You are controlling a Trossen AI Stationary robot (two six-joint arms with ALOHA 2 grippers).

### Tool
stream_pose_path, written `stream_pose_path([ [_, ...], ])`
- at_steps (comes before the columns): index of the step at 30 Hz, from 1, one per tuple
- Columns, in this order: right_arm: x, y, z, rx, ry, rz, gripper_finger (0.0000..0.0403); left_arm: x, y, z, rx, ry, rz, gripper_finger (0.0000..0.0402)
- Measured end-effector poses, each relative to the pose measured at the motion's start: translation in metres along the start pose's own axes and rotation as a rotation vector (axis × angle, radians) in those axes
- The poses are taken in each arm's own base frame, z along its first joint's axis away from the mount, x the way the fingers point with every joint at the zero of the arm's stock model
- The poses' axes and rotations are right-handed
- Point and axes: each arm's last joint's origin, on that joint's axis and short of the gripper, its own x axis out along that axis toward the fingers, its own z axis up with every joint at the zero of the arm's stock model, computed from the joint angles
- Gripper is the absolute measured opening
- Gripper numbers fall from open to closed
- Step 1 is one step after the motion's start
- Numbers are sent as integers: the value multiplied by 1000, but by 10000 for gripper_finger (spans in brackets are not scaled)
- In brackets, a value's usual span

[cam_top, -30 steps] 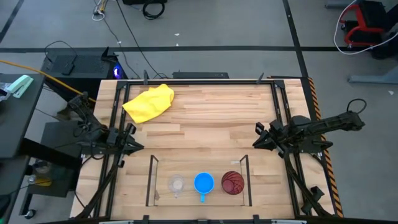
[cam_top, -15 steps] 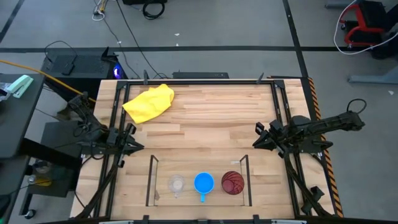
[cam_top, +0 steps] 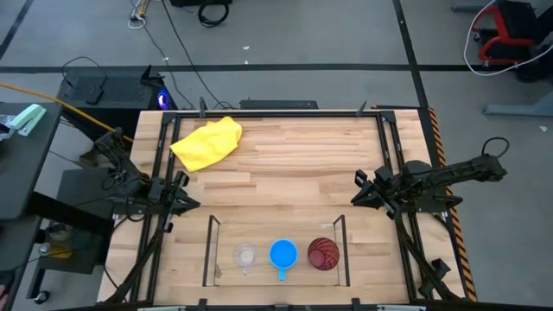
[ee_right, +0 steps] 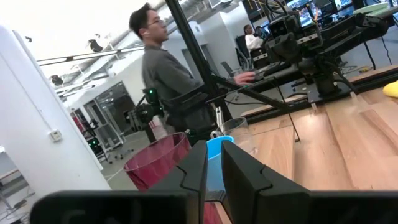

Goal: Stack small to large cups/mugs on shelf
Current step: Return to Home Position

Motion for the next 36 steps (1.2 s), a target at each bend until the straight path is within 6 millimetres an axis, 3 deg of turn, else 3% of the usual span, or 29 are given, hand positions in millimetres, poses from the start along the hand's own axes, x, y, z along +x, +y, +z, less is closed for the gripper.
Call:
stream_pose_path([
  [36, 0, 0, 0, -1, 0, 0, 55, 0, 0, 0, 0, 0, 0, 31],
])
